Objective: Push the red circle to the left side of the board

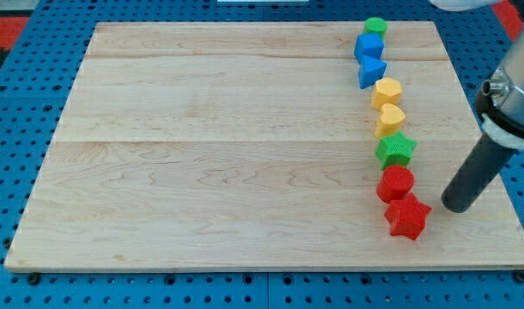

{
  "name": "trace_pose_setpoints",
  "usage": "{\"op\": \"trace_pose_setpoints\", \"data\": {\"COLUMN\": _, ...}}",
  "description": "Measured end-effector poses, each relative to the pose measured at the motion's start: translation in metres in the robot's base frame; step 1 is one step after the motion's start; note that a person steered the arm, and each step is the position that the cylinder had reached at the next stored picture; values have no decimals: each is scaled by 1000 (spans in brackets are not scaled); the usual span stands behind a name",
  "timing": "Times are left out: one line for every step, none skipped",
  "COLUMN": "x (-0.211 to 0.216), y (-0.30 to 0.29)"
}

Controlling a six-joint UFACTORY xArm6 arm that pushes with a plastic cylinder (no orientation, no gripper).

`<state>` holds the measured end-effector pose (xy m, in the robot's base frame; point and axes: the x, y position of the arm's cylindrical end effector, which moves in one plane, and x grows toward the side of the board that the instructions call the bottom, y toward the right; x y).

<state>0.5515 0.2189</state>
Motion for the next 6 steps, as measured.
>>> {"op": "trace_pose_setpoints", "data": {"x": 16, "y": 16}}
{"op": "trace_pose_setpoints", "data": {"x": 42, "y": 14}}
{"op": "trace_pose_setpoints", "data": {"x": 41, "y": -3}}
{"op": "trace_pose_setpoints", "data": {"x": 4, "y": -4}}
{"op": "trace_pose_setpoints", "data": {"x": -32, "y": -54}}
{"op": "trace_pose_setpoints", "data": {"x": -24, "y": -102}}
